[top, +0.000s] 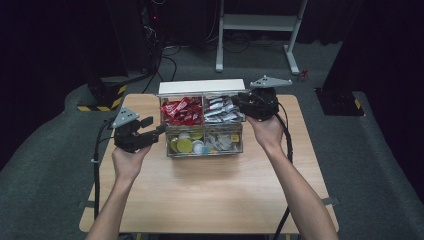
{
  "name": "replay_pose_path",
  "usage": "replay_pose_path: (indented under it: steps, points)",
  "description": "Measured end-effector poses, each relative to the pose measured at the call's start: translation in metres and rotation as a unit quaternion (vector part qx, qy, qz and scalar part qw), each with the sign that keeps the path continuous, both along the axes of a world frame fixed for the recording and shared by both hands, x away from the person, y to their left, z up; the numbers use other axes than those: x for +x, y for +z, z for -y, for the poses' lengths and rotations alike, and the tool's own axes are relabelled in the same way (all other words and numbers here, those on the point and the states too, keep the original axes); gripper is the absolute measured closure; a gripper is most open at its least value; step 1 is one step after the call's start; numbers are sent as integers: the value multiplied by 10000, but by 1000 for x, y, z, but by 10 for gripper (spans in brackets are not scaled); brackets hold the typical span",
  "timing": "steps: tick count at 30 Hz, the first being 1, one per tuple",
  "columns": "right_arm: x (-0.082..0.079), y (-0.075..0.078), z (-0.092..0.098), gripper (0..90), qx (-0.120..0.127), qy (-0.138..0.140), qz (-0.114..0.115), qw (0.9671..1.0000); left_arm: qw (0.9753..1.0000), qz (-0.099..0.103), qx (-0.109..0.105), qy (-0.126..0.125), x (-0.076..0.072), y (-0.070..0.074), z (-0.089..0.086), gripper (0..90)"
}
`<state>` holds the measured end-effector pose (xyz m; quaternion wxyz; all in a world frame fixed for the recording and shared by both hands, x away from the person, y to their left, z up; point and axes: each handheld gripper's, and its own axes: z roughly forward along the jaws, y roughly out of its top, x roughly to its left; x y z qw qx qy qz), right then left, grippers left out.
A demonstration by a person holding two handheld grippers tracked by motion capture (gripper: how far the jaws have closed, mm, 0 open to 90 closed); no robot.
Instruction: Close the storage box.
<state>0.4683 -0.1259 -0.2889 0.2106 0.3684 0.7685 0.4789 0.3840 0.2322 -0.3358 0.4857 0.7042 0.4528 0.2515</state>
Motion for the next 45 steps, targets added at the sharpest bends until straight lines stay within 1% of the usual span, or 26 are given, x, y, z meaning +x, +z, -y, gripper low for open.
replay_pose_path:
  steps: [6, 8, 12, 13, 18, 23, 25, 26, 28, 30, 35, 38, 40, 45]
  points:
    - [1, 1, -1, 689, -11, -17, 7, 10000, 10000, 45, 29, -18, 5, 7, 4, 442]
    - [1, 1, -1, 690, -11, -17, 9, 10000, 10000, 53, 34, -47, 8, 11, 9, 447]
    - [1, 1, -1, 691, -4, -21, -3, 10000, 9999, 41, 63, -100, 12, 14, 13, 471]
    - [1, 1, -1, 691, -7, -20, -3, 10000, 9999, 23, 91, -111, 15, 15, 17, 478]
    - [0, 1, -1, 691, -15, -26, 0, 10000, 9997, -5, 177, -137, 22, 17, 24, 500]
    - [0, 1, -1, 691, -14, -23, 17, 10000, 9998, -50, 143, -99, 28, 18, 26, 514]
    - [0, 0, 0, 690, 6, -22, 14, 10000, 9999, -88, 94, -84, 33, 18, 28, 521]
    - [0, 0, 0, 690, 6, -22, 14, 10000, 9999, -88, 94, -84, 33, 18, 28, 525]
    - [1, 0, 0, 690, 12, -32, -22, 10000, 9998, -115, 127, -63, 38, 17, 29, 534]
    - [2, -1, 0, 690, 5, -32, -13, 10000, 9998, -130, 112, -48, 40, 17, 30, 542]
    - [1, -1, 0, 690, -5, -42, -6, 10000, 9993, -45, 364, -10, 42, 17, 35, 557]
    - [2, -1, 0, 691, -3, -39, -4, 10000, 9993, -31, 367, 21, 43, 17, 36, 572]
    - [2, -1, 0, 690, -7, -43, -3, 10000, 9992, -31, 406, 32, 44, 17, 36, 579]
    - [1, -1, 0, 690, -11, -47, -6, 10000, 9988, -99, 484, -20, 47, 16, 38, 618]
